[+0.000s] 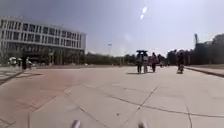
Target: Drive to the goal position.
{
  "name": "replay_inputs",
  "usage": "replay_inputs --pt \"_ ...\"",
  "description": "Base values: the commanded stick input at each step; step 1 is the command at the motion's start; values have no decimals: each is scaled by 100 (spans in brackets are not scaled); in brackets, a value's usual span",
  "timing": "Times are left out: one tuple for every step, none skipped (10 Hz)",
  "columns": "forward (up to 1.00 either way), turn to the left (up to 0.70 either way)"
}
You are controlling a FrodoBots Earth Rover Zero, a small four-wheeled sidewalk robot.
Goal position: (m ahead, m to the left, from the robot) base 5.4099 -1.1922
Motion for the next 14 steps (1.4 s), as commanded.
replay_inputs --pt "70 0" --pt "70 0" --pt "70 -2" --pt "70 -4" --pt "70 -9" --pt "70 -22" --pt "70 -23" --pt "70 -23" --pt "70 -8" --pt "70 0" --pt "70 0" --pt "70 0" --pt "70 0" --pt "70 0"
